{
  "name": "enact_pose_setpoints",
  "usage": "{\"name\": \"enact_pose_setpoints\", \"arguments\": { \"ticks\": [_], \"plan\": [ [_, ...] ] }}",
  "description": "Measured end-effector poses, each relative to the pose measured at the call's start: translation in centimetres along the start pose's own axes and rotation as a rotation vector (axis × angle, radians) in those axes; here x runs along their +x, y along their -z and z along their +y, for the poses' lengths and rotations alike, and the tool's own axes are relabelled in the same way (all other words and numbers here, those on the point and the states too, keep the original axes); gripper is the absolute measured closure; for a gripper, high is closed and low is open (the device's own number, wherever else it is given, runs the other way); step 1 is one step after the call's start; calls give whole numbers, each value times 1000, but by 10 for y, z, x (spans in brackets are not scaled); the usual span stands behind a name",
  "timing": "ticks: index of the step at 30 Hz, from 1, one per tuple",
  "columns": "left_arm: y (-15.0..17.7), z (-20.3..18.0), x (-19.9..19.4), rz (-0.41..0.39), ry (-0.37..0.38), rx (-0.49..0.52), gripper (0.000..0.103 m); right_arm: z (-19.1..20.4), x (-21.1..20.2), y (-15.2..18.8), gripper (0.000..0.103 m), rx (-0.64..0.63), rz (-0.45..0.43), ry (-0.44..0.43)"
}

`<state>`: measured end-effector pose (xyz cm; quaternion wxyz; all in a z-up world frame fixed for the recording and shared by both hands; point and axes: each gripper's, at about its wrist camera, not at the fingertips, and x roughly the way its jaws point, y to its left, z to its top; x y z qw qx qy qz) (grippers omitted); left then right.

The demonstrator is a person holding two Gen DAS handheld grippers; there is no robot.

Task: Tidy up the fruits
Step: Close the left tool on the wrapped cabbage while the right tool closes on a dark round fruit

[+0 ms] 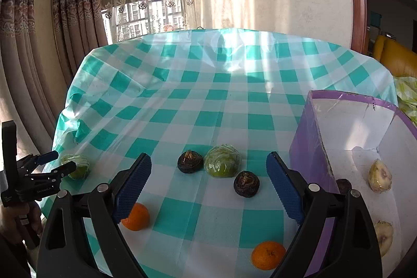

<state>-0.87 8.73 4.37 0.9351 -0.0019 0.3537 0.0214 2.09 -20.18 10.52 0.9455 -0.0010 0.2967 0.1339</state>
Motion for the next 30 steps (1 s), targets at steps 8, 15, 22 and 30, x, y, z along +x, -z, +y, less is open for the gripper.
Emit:
{"name": "enact_pose_setpoints", "arguments": {
  "ticks": [8,15,22,30],
  "plan": [
    [1,-13,16,51,-38,69,23,9,29,10,16,-3,59,-19],
    [2,-14,20,58,-27,76,38,16,51,13,16,0,105,-34],
    [4,-19,20,37,-41,89,40,25,75,10,20,6,161,-73],
    [6,-16,19,27,-26,71,40,27,111,15,41,52,281,-138]
  ]
}}
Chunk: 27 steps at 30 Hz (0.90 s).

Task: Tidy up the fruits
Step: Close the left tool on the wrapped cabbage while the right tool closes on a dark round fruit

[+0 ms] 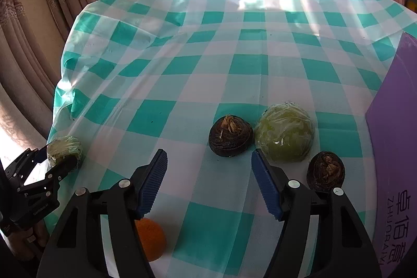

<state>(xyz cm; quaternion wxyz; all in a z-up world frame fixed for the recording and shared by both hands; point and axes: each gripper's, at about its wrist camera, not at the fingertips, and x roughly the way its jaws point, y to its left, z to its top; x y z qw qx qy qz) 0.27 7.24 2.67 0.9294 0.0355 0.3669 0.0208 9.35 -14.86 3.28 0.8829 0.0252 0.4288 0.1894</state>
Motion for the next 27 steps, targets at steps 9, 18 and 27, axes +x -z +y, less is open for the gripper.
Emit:
{"name": "enact_pose_setpoints", "arguments": {
  "ticks": [9,18,27],
  "plan": [
    [2,3,0,-12,14,-14,40,0,16,-9,46,-11,16,39],
    [3,2,-1,-16,11,-13,40,10,30,-16,49,-89,28,149],
    [3,2,-1,-17,12,-12,41,15,33,-18,64,-126,24,165]
  ]
}}
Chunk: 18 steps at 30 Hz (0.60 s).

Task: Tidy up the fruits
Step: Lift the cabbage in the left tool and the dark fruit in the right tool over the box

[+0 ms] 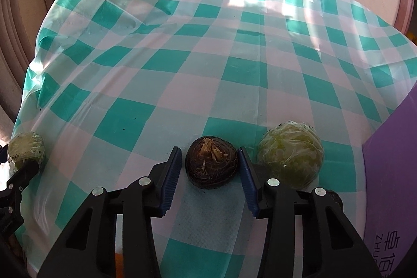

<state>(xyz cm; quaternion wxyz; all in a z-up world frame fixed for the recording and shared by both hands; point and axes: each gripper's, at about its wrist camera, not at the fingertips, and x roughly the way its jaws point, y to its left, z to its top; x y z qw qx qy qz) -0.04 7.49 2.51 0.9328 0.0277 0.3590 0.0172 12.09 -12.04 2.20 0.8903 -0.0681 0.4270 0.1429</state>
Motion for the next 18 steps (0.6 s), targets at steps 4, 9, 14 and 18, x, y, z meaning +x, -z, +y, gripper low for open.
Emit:
{"name": "enact_pose_setpoints", "arguments": {
  "ticks": [4,9,14,18],
  "plan": [
    [-1,-1,0,0,-3,4,42,1,-2,2,64,1,-1,-8],
    [-1,-1,0,0,-5,5,42,4,-7,8,64,-7,-4,-12],
    [-2,-1,-2,0,-13,11,42,5,-11,14,64,-15,-9,-16],
    [-2,-1,-6,-7,-18,9,43,7,-15,18,65,-21,-13,-24]
  ]
}}
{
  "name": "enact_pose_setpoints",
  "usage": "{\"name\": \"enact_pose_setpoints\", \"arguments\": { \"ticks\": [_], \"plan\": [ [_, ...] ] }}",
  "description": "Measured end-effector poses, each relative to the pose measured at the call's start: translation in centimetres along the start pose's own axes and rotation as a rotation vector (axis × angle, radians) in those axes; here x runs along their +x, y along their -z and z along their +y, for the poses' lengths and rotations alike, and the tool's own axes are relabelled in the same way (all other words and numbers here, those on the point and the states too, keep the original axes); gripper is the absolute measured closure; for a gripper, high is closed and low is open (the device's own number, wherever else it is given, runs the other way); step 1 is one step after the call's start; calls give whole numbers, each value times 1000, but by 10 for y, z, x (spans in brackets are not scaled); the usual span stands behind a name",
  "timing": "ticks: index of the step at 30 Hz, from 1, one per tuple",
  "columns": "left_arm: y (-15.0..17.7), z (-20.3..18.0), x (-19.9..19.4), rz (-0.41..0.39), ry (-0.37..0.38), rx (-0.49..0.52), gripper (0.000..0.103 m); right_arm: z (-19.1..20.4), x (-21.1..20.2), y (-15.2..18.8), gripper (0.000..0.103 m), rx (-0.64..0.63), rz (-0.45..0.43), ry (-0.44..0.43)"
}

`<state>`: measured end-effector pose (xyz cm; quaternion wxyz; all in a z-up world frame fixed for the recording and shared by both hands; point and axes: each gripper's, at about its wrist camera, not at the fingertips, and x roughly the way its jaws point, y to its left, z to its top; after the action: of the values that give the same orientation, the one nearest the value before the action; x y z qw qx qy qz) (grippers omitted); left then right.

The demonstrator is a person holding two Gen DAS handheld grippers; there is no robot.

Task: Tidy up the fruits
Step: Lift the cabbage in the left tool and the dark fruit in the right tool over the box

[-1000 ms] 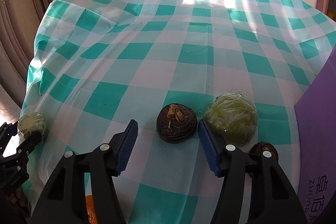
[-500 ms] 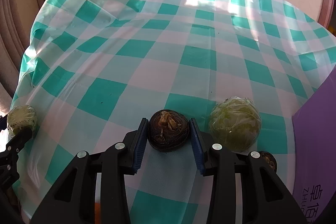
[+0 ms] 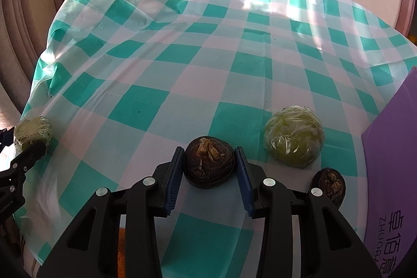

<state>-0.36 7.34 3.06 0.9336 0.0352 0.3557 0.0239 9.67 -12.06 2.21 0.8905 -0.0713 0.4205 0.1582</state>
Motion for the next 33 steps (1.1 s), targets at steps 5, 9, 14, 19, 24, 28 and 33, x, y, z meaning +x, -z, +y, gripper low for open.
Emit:
{"name": "enact_pose_setpoints", "arguments": {
  "ticks": [5,9,14,19,24,28,33],
  "plan": [
    [-2,0,-7,-6,-9,-2,43,2,-11,4,65,0,-26,-8],
    [-5,-4,-12,-13,-14,11,43,4,-21,8,65,-1,-43,-23],
    [-11,-9,-22,-28,-18,22,43,5,-36,11,65,9,-67,-45],
    [-18,-17,-32,-45,-19,46,43,5,-49,12,65,16,-92,-67],
    [-23,-26,-41,-63,-24,69,43,5,-66,12,65,22,-124,-86],
    [-29,-33,-49,-79,-26,85,43,3,-81,10,65,28,-152,-99],
    [-36,-42,-60,-101,-28,106,43,-2,-102,7,65,40,-194,-109]
  ]
}}
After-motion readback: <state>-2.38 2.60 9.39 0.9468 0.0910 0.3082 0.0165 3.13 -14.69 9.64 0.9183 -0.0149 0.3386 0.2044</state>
